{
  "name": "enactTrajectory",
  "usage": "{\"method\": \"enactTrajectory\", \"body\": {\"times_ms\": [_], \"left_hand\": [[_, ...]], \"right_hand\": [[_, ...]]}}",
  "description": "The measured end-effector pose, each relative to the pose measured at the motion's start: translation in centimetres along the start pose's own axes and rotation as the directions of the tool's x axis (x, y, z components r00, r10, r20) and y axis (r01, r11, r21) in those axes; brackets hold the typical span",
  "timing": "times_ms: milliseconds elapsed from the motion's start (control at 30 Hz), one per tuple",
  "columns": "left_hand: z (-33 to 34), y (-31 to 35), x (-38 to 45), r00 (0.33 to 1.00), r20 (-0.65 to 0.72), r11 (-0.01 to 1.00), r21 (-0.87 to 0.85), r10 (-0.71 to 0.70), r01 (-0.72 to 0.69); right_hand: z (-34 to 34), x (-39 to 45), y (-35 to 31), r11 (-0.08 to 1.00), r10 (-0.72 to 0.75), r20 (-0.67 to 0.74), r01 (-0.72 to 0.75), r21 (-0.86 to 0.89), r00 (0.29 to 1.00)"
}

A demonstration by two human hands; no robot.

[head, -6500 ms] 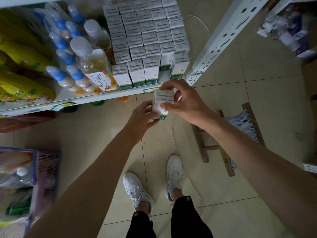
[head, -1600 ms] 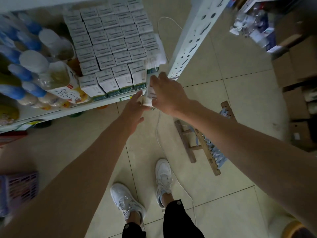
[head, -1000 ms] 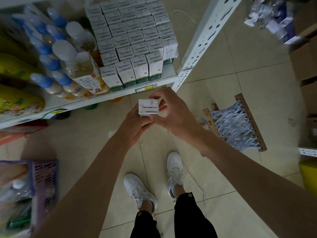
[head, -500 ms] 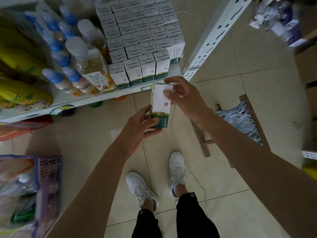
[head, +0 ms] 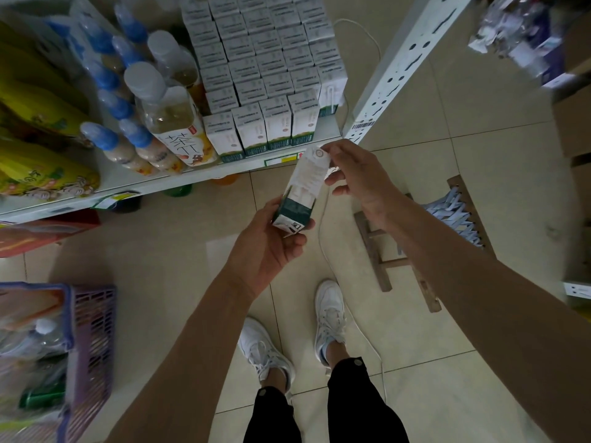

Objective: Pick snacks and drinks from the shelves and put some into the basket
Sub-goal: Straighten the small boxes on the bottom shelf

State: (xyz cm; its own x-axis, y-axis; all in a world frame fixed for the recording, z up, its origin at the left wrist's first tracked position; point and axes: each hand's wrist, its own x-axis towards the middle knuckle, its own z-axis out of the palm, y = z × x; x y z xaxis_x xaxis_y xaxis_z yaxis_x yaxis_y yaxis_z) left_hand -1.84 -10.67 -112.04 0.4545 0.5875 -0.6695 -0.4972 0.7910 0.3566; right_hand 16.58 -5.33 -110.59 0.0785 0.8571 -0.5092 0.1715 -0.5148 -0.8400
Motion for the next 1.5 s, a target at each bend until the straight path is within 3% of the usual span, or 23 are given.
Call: {"method": "enactTrajectory", "body": {"times_ms": [167,400,533,767,900,1000,1067,1133,1267,1500], "left_hand": [[0.0,-0.8,0.1,0.995,0.044,0.990,-0.103,-0.090,0.094],[-0.4,-1.2,0.6,0.996,0.028,0.995,0.064,-0.081,0.079],[-0.7,-1.2,1.0,1.000,0.019,0.961,0.276,-0.021,0.015],[-0.2,-1.1,3.3,0.978,-0.074,0.882,0.448,0.197,-0.144],[0.3,-0.8,4.8,0.960,-0.103,0.847,0.501,0.262,-0.177],[0.9,-0.6,6.3,0.948,-0.125,0.830,0.526,0.293,-0.187],[1.2,-0.4,7.5,0.945,-0.132,0.827,0.529,0.300,-0.189],[1.7,-0.2,8.7,0.939,-0.183,0.852,0.497,0.291,-0.167],[3.8,0.5,10.9,0.938,-0.327,0.963,0.270,0.115,-0.024],[6.9,1.7,14.7,0.978,-0.210,0.992,0.124,0.015,0.011]], "right_hand": [[0.1,-0.1,-0.2,1.000,-0.007,0.006,0.007,0.022,1.000],[-0.4,0.0,0.0,0.996,-0.078,0.030,0.077,0.042,0.997],[-0.1,0.0,0.1,0.990,-0.093,0.064,0.086,0.108,0.994],[-0.9,-0.3,-0.1,0.973,-0.191,0.191,0.211,-0.091,0.963],[-1.9,0.5,0.0,0.775,-0.351,0.238,0.424,-0.469,0.906],[-2.7,1.2,-0.4,0.642,-0.424,0.267,0.495,-0.586,0.866],[-3.0,2.0,-0.4,0.492,-0.494,0.263,0.516,-0.701,0.829],[-3.1,2.9,-0.3,0.392,-0.540,0.221,0.475,-0.788,0.812],[-3.0,5.0,-1.0,0.416,-0.499,0.101,0.340,-0.843,0.861],[-1.5,8.0,-2.8,0.298,-0.432,-0.003,0.140,-0.944,0.902]]}}
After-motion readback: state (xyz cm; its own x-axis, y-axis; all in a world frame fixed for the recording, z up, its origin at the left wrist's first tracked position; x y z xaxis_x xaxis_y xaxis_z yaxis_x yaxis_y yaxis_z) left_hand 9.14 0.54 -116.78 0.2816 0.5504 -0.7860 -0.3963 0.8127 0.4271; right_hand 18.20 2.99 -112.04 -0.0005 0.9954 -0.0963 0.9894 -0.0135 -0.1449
